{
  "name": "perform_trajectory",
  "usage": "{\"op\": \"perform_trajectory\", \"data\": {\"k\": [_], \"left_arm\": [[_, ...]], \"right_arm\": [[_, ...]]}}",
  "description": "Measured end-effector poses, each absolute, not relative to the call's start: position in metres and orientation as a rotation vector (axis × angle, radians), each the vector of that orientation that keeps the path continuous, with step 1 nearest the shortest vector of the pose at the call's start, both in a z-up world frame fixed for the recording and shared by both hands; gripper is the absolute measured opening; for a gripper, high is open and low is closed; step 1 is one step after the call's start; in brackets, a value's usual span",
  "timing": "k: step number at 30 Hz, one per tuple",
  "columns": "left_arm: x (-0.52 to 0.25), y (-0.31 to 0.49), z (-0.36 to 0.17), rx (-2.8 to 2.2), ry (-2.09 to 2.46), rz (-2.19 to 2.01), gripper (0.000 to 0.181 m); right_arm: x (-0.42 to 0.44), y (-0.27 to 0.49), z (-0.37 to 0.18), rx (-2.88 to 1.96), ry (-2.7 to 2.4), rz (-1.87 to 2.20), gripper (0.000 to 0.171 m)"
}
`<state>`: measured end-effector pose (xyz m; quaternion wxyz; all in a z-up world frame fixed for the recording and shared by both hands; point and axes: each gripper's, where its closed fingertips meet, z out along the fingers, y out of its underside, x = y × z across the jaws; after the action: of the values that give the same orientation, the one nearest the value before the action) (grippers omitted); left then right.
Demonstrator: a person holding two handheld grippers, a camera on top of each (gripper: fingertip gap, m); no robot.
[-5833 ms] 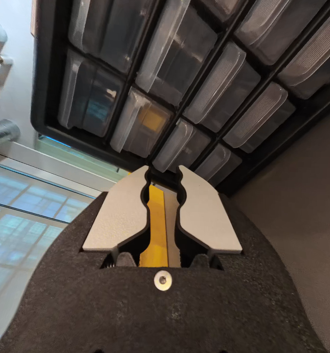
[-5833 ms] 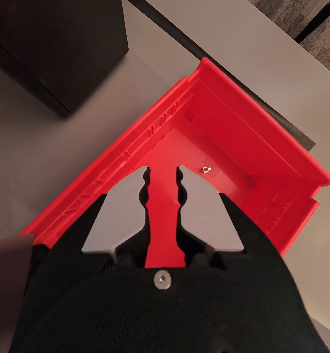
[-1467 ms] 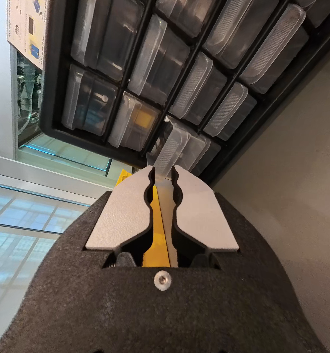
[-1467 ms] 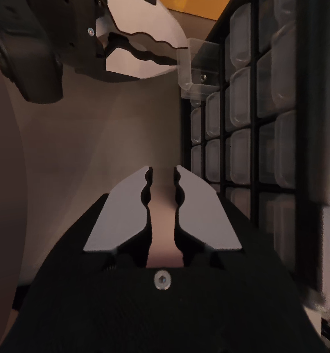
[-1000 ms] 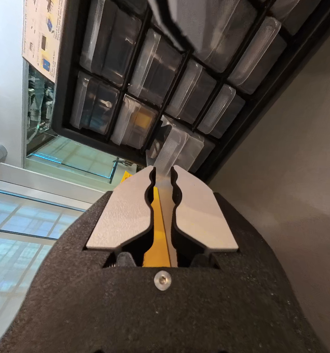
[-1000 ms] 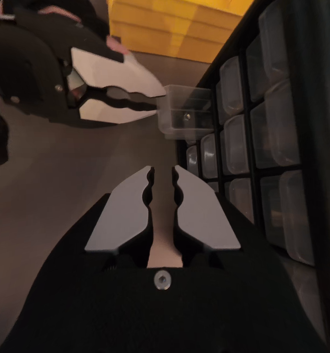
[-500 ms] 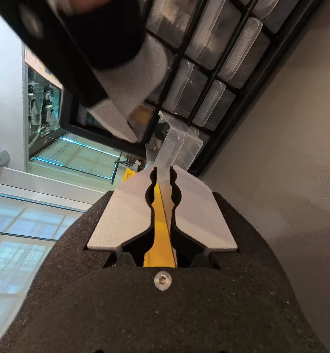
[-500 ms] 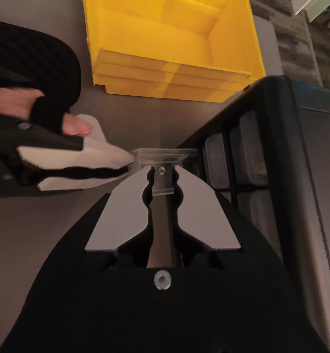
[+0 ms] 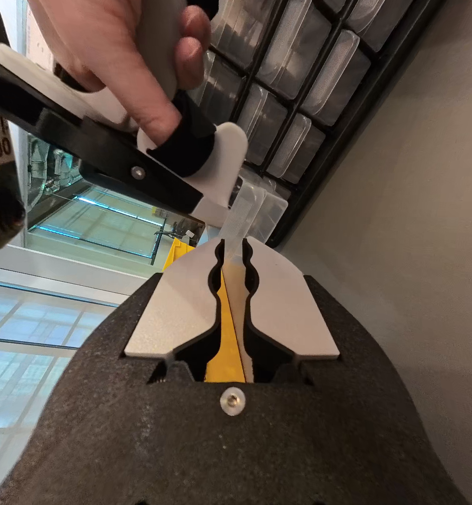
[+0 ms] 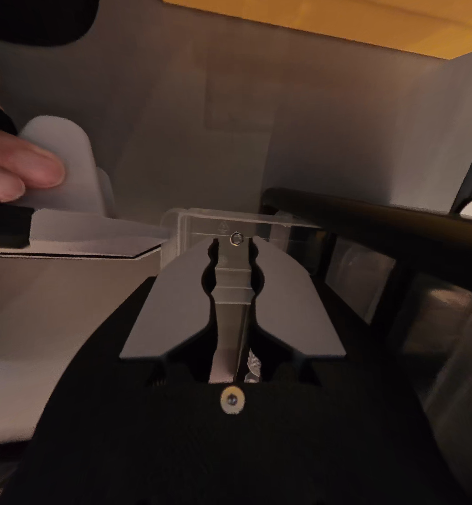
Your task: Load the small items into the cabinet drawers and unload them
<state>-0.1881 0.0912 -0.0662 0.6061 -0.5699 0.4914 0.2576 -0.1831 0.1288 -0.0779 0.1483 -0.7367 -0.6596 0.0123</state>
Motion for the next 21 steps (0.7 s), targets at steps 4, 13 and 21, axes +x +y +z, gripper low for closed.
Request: {"op": "perform_trajectory", "data": {"k": [4, 13, 21], "left_arm": [[-0.1890, 0.0887, -0.0672, -1.320, 1.143, 0.599, 0.011], [-0.1902, 0.0822, -0.0686, -1.309, 1.146, 0.585, 0.000], [-0.1917, 0.0837, -0.0659, -1.329, 1.106, 0.557, 0.014]], "right_arm": [[-0.1838, 0.1275, -0.0808, -2.117, -1.930, 0.042, 0.023], [-0.1850, 0.1276, -0.0840, -2.047, -2.087, -0.074, 0.024], [-0.1810, 0.1263, -0.0887, -2.093, -2.176, -0.136, 0.020]]}}
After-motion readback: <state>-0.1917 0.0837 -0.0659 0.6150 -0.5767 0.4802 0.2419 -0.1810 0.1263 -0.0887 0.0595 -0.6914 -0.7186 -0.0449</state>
